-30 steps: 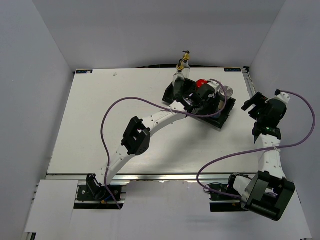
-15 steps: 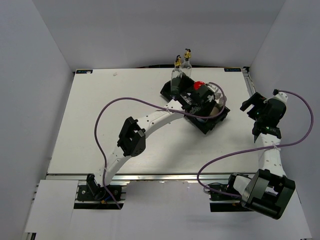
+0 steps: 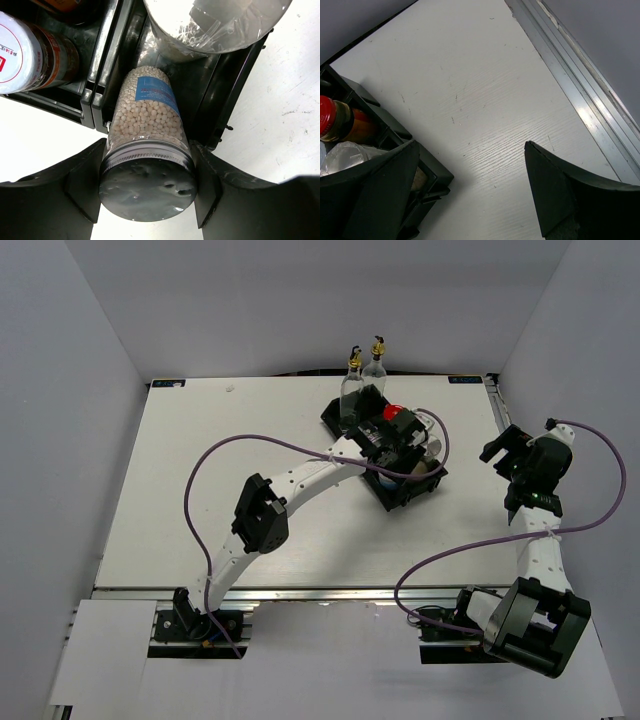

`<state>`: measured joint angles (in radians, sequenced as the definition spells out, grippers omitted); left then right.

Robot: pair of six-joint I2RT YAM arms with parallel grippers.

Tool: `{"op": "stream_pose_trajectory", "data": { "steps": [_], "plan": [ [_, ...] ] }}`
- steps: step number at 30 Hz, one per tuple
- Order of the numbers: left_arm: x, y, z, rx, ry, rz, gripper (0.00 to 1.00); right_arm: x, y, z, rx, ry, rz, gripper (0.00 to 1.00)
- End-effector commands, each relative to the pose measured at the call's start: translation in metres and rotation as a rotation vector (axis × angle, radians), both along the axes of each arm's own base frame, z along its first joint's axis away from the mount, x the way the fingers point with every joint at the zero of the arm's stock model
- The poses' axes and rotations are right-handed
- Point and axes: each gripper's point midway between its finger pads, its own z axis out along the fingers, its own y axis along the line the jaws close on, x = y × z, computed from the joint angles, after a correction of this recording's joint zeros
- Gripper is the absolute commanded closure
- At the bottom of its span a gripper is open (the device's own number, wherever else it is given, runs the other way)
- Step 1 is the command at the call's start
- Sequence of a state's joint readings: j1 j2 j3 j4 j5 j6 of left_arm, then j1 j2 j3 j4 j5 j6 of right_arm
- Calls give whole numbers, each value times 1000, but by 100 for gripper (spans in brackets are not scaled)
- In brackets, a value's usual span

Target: Organize the condiment bottles

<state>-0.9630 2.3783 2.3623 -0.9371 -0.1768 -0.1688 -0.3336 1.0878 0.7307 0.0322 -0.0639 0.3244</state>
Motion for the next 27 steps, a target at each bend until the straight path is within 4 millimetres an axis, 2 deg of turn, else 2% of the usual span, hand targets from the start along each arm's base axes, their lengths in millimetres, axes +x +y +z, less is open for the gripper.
{"op": "stream_pose_trajectory", "data": {
  "steps": [1, 6, 12, 13, 19, 22, 23, 24, 27],
  "plan": [
    [21, 11, 33, -31, -71, 24, 67, 10, -3, 29, -37, -83, 14, 10],
    [35, 11, 33, -79, -65, 54, 29, 11, -3, 28, -37, -80, 14, 11],
    [35, 2, 54, -143, -94, 22, 10, 12, -2, 28, -33, -78, 23, 10],
    [36, -1, 58, -161, -102, 18, 3, 12, -2, 28, -35, -78, 26, 11],
    [34, -6, 91, -237, -137, -3, 2, 13, 0, 29, -34, -83, 36, 10],
    [29, -2, 116, -274, -170, -15, 2, 13, 3, 29, -32, -88, 53, 11],
    [24, 2, 133, -299, -186, -28, 2, 13, 2, 29, -36, -89, 55, 11],
    [22, 5, 130, -294, -183, -30, 2, 14, 3, 29, -41, -86, 59, 11],
    [13, 19, 145, -293, -198, -25, 2, 14, 2, 28, -44, -80, 59, 11]
  ]
}}
